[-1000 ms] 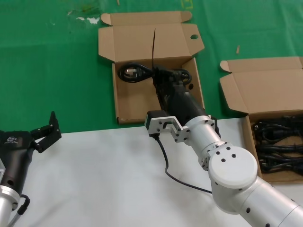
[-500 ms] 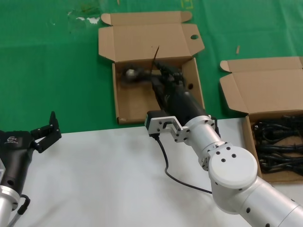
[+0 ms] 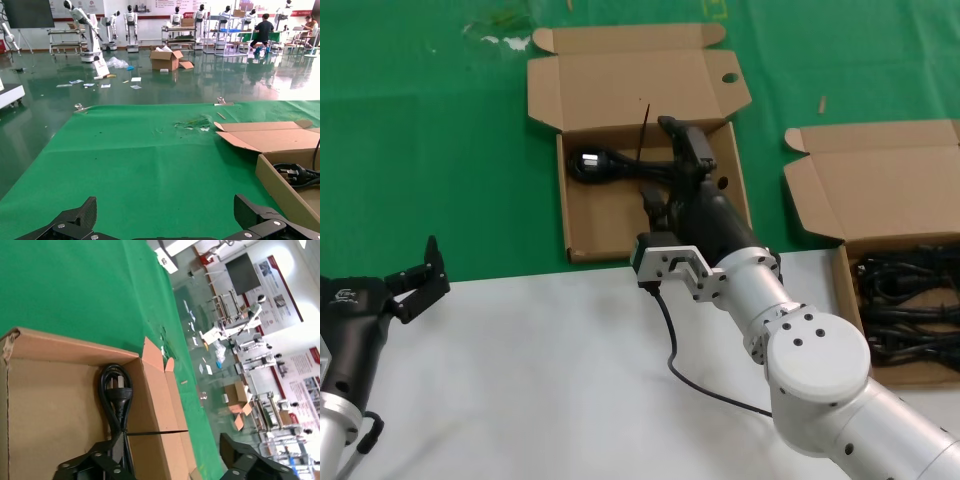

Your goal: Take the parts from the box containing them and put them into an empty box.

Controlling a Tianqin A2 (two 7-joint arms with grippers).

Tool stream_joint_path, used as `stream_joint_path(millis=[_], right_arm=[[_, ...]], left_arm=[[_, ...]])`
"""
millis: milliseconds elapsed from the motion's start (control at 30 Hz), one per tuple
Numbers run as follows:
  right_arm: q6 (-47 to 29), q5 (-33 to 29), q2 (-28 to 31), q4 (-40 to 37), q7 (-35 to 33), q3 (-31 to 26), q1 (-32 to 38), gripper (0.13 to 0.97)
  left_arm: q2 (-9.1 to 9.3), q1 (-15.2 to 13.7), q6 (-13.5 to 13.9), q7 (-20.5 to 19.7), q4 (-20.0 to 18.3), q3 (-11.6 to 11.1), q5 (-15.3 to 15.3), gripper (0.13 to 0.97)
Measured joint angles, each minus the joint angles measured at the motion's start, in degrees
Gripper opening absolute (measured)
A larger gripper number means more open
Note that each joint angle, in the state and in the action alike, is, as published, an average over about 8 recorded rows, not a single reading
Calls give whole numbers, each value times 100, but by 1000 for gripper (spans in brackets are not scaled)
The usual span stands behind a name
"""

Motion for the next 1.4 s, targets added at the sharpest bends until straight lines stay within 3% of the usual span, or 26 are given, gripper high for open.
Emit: stream_joint_path(millis=[333,633,1033,1400], right_arm=[[-191,-79,39,282,759,481,-377,772],[-389,-160,80,574,1543,981,-768,899],[-656,-269,134,966,2603,1653,-1294,960],[-901,-369,185,1326,3572,2270,-1777,966]], left_arm=[[0,0,0,0,0,0,-1,966],[0,0,0,0,0,0,-1,966],[0,0,0,1,0,0,-1,966],[0,0,0,4,0,0,-1,966]])
